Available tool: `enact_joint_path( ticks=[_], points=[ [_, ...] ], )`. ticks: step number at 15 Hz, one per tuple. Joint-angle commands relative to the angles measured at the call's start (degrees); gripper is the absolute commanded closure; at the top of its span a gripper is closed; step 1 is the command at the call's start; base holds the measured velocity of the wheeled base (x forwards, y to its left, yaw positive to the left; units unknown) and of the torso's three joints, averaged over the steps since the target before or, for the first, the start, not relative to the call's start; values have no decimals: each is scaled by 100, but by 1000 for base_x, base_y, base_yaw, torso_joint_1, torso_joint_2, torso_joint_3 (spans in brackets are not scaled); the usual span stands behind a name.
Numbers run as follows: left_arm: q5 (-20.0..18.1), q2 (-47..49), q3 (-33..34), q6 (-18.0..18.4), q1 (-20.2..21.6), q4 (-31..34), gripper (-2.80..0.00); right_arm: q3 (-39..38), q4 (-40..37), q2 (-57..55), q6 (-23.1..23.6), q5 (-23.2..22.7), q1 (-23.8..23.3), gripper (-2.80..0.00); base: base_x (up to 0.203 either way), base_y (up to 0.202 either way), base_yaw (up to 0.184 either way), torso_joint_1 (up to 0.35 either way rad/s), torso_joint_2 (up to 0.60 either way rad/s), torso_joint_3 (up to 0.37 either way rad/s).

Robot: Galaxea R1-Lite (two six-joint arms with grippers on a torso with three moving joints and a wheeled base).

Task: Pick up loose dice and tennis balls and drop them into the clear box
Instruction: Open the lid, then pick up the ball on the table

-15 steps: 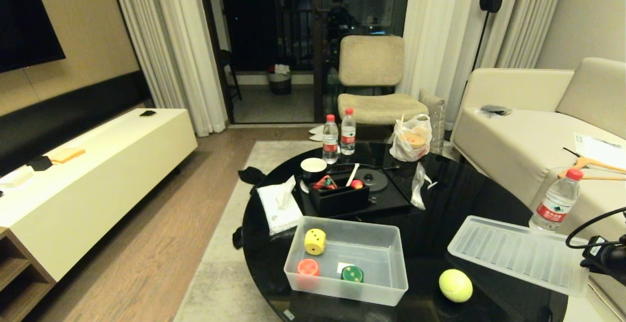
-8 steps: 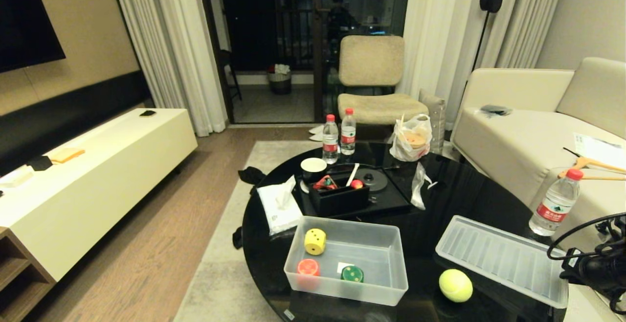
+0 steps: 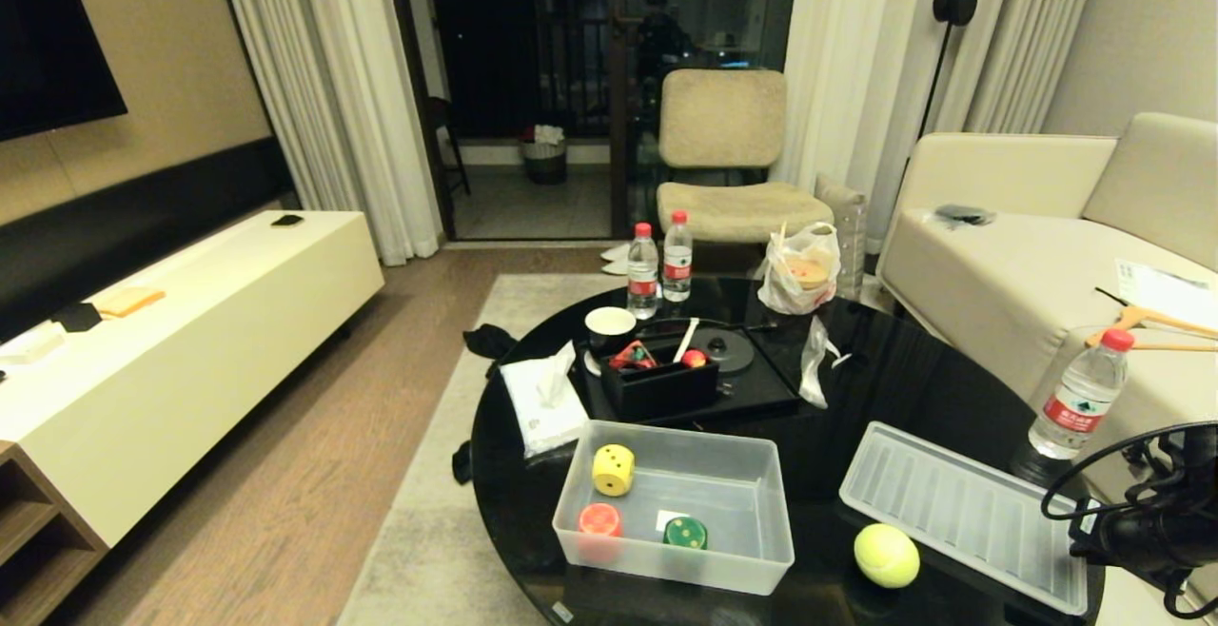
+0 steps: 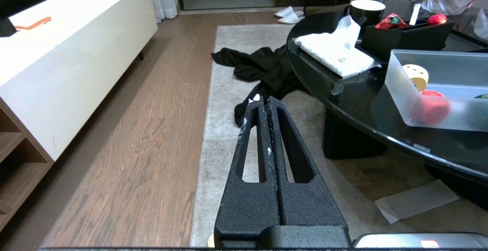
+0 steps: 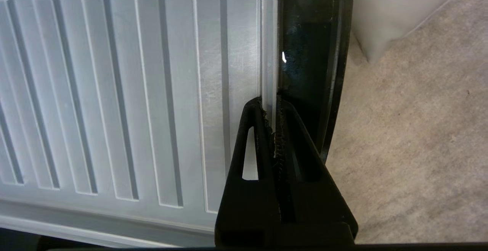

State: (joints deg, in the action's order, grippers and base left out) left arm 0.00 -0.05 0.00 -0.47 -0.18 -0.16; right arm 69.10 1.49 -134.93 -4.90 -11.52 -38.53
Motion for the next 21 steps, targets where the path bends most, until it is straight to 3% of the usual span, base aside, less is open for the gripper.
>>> enact_joint_path(
  ticks=[1,6,7,14,18,19,21],
  points=[
    [0,5,0,-6,1,-2,0,-10,-8,-49,-2,18,7,0,0,0,0,0,0,0],
    [0,5,0,-6,1,-2,0,-10,-43,-60,8,35,21,0,0,0,0,0,0,0],
    [0,5,0,-6,1,-2,0,-10,-45,-59,7,33,21,-280,0,0,0,0,0,0],
    [0,5,0,1,1,-2,0,-141,-65,443,-40,-45,15,-280,0,0,0,0,0,0],
    [0,5,0,-6,1,-2,0,-291,-402,1721,-80,-460,5,-280,0,0,0,0,0,0],
    [0,5,0,-6,1,-2,0,-312,-623,2104,-79,-639,4,0,0,0,0,0,0,0],
    [0,5,0,-6,1,-2,0,-325,-1287,2986,-23,-1119,14,0,0,0,0,0,0,0]
  ],
)
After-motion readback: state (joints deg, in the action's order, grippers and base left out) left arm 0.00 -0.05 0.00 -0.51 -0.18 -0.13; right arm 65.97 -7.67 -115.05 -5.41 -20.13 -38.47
